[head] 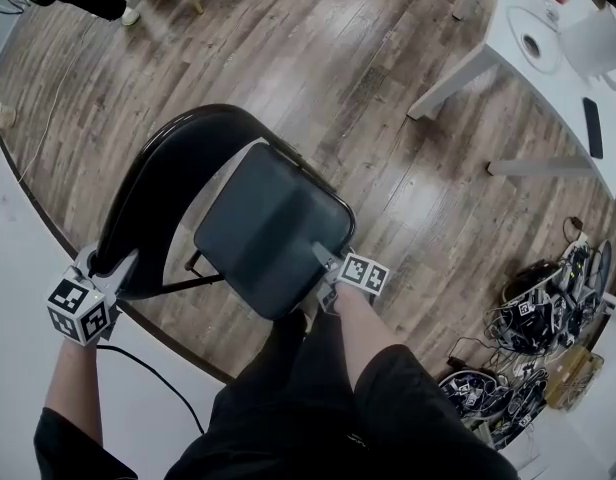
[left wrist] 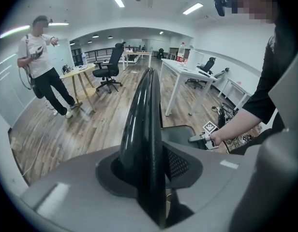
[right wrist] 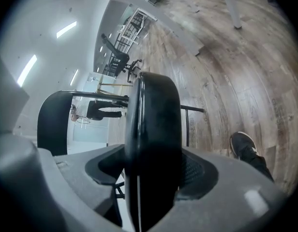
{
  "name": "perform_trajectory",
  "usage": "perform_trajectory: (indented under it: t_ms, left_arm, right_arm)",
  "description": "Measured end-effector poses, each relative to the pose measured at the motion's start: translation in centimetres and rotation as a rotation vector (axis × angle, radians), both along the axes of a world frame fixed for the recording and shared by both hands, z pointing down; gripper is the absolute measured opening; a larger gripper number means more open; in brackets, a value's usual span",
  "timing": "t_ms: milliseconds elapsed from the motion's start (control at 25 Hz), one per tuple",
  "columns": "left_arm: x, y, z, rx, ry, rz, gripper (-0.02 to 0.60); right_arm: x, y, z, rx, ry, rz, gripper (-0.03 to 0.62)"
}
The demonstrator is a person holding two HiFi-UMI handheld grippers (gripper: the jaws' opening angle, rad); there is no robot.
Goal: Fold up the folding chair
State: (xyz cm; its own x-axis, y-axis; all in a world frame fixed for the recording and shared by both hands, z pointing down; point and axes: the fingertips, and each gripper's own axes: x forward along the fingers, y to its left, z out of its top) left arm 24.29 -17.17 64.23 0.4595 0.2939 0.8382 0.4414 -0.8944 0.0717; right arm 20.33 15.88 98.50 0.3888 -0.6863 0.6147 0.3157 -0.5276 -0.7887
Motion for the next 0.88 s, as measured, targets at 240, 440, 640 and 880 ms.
perform_trajectory:
  t_ms: [240,440,640,880]
  left_arm:
    - [-0.4,0.3,-0.1,0.004,-0.016,-0.011,0.132]
    - [-1.0,0.2,-0.2,0.010,-0.019,-0.026,0.132]
    - [-1.7,0.9,-0.4,0.013,-0.020,-0.030,0.128]
    - [-2.2,1.9,-1.0,0.032,-0.008,-0.032,0.124]
  right_arm:
    - [-0.1,0.1,-0.3,-0.001,-0.013,-0.003,0.302]
    - [-0.1,-0.1,-0.7,-0.005,-0.015,-0.012,0.298]
    - [-0.1,-0.1,-1.3,-0.019,-0.018,-0.016,0.295]
    - [0.2,-0.3,-2.2,-0.027,-0.026,-0.016,0.287]
